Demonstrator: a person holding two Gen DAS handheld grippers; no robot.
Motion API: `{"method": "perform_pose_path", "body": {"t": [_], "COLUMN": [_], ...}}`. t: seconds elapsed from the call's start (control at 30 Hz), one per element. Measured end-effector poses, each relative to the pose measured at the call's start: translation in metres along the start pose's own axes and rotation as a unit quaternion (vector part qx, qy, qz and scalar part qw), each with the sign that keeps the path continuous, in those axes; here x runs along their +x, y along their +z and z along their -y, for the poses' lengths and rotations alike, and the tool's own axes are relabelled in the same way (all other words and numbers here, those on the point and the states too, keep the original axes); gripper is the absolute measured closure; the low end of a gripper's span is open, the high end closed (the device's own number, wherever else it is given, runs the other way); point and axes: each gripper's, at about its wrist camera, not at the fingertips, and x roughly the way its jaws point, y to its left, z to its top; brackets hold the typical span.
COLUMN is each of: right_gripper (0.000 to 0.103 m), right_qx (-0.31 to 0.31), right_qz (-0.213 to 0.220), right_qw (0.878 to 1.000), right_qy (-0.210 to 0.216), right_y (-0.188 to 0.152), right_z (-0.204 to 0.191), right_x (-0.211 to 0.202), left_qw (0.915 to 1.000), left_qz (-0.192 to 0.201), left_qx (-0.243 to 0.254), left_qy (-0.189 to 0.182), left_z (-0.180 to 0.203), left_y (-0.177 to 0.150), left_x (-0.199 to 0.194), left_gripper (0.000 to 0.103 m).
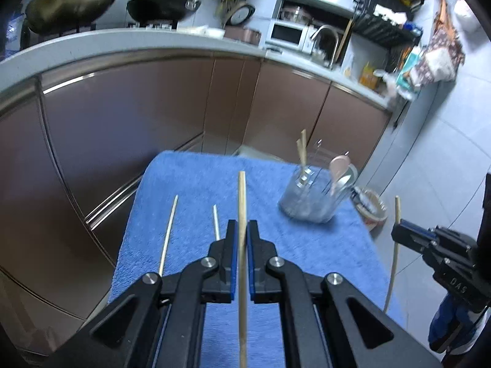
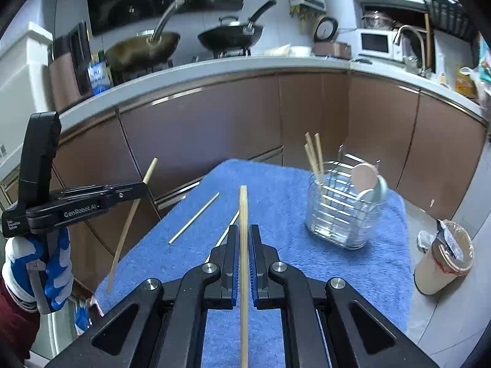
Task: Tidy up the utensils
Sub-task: 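Lift both chopsticks over the holder and drop them in with both tools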
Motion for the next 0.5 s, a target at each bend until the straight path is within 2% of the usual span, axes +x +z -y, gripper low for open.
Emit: {"method": "perform_pose_path", "body": {"t": [0.27, 0.5], "right_gripper": [0.097, 0.097], "right_qx": [0.006, 0.013], "right_qz": [0.054, 0.102], "right_qw": [0.998, 0.995], "right_qy": [-0.017, -0.019], "right_y": [0.003, 0.014], "right_z": [0.006, 0.026], "right_x": [-0.046, -0.050], "left_qw": [0.9992, 0.9975], "left_qz": [0.035, 0.057], "left_qx": [-0.007, -0.016], "left_qy": [-0.017, -0.037], "left_z": [0.018, 0.038], "left_y": [0.006, 0.022], "left_x": [-0.029, -0.024], "left_gripper": [0.098, 0.098]}}
